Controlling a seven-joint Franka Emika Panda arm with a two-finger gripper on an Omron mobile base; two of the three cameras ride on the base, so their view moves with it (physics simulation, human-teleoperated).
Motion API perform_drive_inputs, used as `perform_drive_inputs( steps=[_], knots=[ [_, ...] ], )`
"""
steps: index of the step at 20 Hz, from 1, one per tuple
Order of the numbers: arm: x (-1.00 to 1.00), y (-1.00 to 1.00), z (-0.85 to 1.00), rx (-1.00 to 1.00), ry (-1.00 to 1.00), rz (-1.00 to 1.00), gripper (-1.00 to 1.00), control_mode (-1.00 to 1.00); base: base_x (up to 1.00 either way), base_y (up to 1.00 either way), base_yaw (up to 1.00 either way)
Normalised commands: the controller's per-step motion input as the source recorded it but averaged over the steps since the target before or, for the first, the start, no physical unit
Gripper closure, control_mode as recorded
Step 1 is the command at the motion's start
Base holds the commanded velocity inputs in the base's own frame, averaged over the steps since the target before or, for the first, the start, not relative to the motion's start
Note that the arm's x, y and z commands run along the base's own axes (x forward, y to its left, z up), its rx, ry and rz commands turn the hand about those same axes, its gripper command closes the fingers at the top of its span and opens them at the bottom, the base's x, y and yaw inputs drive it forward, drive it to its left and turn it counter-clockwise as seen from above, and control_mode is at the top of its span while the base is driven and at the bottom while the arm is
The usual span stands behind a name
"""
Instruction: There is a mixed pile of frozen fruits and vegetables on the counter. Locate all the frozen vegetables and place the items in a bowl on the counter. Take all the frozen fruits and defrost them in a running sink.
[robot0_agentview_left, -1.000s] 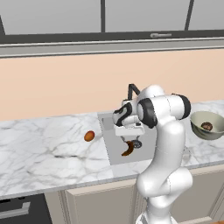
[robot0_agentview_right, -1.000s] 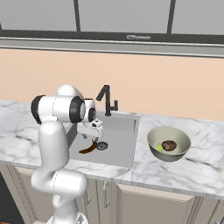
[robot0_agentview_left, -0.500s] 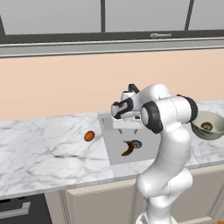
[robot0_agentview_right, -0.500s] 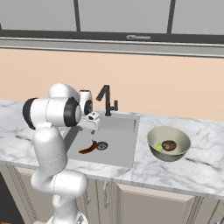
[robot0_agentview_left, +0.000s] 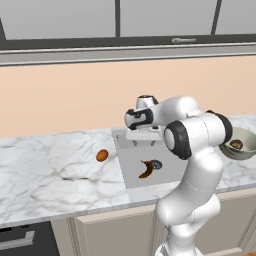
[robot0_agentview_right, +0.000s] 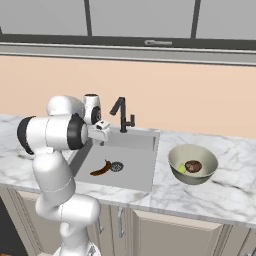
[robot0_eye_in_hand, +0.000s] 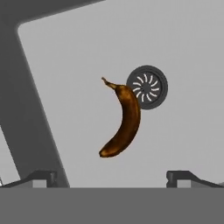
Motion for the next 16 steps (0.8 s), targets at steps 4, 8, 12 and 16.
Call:
perform_drive_inputs(
  steps=[4,8,12,16],
  knots=[
    [-0.08,0.19,0.32,0.02,-0.03,0.01,-1.0,-1.0,0.0,0.0,0.0],
    [-0.13,0.19,0.29,0.03,-0.02,0.02,-1.0,-1.0,0.0,0.0,0.0],
    [-0.12,0.26,0.1,0.07,0.01,0.05,-1.0,-1.0,0.0,0.0,0.0],
    [-0.11,0.27,0.15,0.07,0.0,0.04,-1.0,-1.0,0.0,0.0,0.0]
  ],
)
